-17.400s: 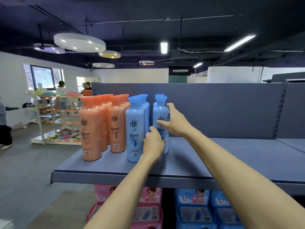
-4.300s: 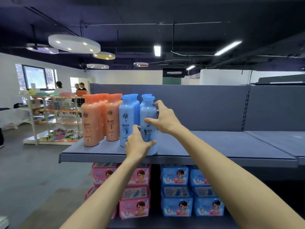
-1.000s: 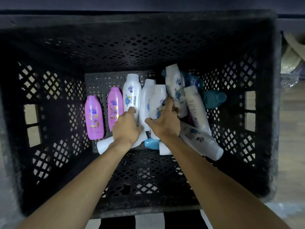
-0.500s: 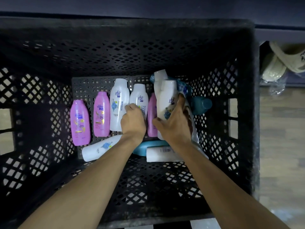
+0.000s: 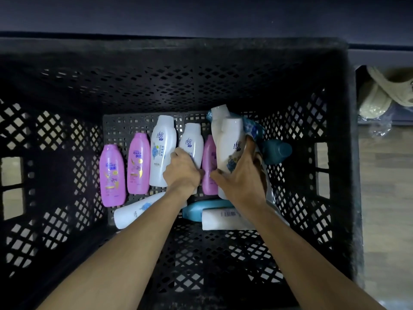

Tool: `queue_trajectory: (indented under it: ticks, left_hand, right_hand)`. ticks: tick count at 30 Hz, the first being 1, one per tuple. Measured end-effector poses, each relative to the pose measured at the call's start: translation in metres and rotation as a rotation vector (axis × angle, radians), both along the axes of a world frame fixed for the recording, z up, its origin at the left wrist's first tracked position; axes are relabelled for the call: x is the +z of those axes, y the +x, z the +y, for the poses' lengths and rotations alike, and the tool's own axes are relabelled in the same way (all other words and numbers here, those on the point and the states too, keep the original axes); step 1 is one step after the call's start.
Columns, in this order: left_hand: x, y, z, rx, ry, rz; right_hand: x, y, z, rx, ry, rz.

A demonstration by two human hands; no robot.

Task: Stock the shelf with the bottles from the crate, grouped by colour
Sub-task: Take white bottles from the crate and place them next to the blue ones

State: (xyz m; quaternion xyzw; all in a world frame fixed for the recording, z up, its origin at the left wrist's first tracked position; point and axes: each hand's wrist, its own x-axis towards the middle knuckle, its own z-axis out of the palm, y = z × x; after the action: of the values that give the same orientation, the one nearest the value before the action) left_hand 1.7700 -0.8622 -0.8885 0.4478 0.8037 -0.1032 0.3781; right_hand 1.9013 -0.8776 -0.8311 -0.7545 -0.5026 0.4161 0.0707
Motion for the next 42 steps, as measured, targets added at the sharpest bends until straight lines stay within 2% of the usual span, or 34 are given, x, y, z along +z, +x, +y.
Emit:
queue_trajectory:
  ticks: [4, 7, 13, 25, 37, 42]
  left_hand:
    - [0.003, 0.000, -0.002, 0.053, -0.004, 0.024]
    - [0.015, -0.006, -0.009, 0.034, 0.040, 0.000]
    - [0.099, -0.033, -0.029, 0.051, 0.152, -0.047]
    - [0.375, -0.104, -0.040, 0.096, 0.596, -0.107]
    - [0.584, -0.142, -0.016, 0.087, 1.077, -0.172]
    - [0.670, -0.154, -0.001, 0.035, 1.344, -0.182]
  right_hand:
    - [-0.001, -0.003, -0.002, 0.012, 0.041, -0.036]
    - [0.004, -0.001, -0.005, 0.020, -0.017, -0.002]
    - [0.068, -0.012, -0.015, 0.085, 0.011, -0.163]
    - [0.339, -0.074, -0.011, 0.056, 0.336, -0.102]
    - [0.553, -0.105, 0.012, -0.040, 0.835, -0.017]
    - [0.645, -0.113, 0.025, -0.051, 1.061, 0.042]
